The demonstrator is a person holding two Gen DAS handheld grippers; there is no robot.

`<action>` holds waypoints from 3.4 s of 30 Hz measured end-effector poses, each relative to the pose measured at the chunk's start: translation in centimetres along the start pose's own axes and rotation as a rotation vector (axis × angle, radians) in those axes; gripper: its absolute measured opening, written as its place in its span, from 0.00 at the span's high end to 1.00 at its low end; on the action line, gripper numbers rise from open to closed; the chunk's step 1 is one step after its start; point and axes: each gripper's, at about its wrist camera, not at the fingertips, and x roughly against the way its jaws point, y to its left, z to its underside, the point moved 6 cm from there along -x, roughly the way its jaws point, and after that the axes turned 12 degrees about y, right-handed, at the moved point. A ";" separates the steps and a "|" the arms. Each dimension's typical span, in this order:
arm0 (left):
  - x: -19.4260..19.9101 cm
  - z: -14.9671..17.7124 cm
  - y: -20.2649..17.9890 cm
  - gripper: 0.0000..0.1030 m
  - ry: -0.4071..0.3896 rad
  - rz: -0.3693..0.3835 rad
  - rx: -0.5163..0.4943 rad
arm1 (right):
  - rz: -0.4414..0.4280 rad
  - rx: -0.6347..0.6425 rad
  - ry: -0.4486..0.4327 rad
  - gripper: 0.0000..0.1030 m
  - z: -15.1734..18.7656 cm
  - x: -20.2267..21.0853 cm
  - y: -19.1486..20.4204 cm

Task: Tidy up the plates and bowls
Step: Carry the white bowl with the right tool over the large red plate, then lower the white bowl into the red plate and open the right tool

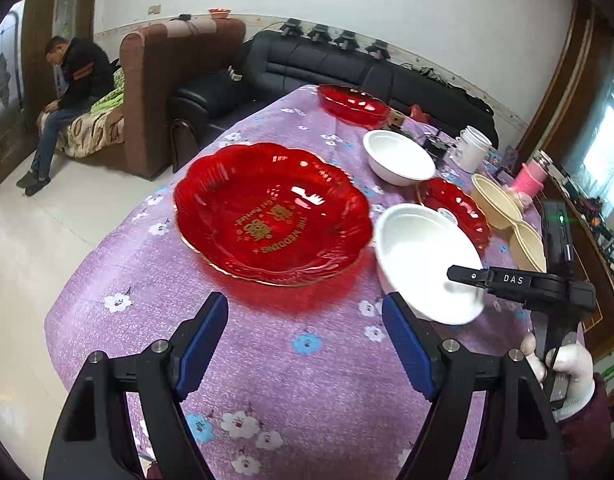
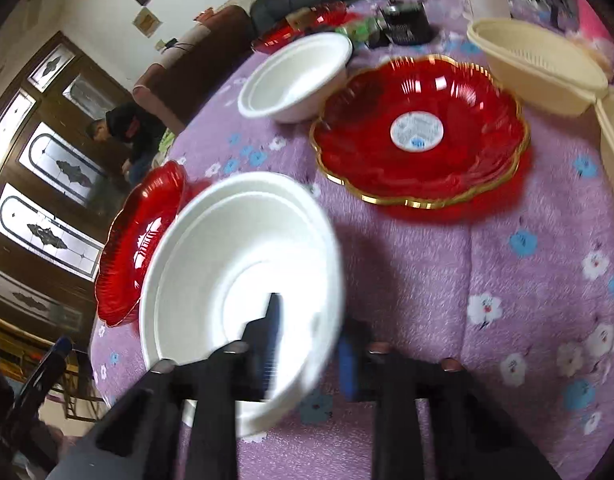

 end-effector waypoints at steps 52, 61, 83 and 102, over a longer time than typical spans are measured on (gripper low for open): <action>-13.7 -1.6 -12.6 0.65 0.327 0.193 -0.073 | 0.038 0.030 -0.107 0.73 1.0 1.6 -3.6; -10.4 -1.0 -12.9 0.65 0.277 0.201 -0.108 | 0.098 0.102 -0.193 0.75 2.2 4.9 -1.1; -9.6 -8.6 6.3 0.64 0.231 -0.021 0.139 | 0.027 0.304 -0.015 0.75 -6.1 -6.2 16.4; -6.5 -8.7 8.7 0.32 0.100 -0.053 0.205 | 0.052 0.274 -0.108 0.49 -6.5 -5.4 15.0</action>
